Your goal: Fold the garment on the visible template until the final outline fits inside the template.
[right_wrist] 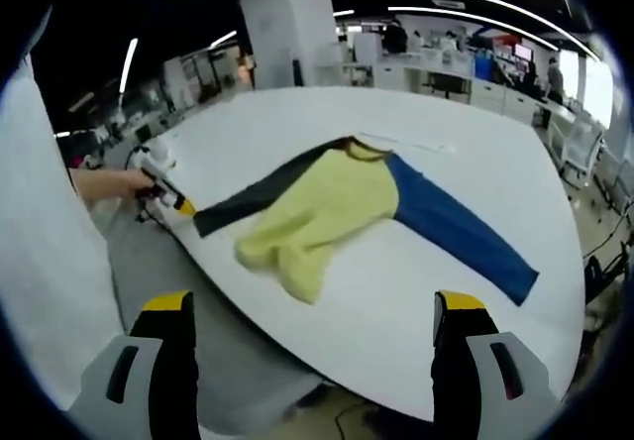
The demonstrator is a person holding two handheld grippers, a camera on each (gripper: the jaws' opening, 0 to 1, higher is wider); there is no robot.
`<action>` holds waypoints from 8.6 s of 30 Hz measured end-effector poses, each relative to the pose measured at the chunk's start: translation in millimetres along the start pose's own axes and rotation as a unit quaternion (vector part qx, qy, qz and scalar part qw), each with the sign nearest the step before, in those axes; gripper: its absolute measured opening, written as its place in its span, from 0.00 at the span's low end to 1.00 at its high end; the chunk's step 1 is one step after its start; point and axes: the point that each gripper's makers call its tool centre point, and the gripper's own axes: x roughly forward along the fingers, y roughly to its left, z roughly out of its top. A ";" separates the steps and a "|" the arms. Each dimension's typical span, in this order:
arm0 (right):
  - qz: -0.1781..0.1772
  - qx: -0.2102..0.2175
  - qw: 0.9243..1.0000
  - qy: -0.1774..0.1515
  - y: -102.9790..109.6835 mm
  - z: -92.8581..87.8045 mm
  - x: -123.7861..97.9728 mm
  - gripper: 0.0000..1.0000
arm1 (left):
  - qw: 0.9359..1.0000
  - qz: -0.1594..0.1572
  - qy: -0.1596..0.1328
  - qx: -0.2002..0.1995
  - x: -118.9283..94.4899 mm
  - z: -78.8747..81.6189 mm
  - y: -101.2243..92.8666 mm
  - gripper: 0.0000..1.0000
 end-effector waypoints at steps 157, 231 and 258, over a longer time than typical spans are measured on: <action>0.016 0.021 0.998 0.060 -20.0 2.9 52.0 0.99 | 0.966 0.230 0.016 -0.113 -18.8 101.7 284.2 0.00; 0.011 0.025 0.998 0.059 -16.4 1.9 50.7 0.99 | 0.961 0.257 -0.002 -0.106 -23.0 108.2 301.2 0.12; 0.019 0.009 0.999 0.039 -7.8 11.2 45.0 0.99 | 0.974 0.208 -0.049 -0.069 -38.4 108.8 248.2 0.37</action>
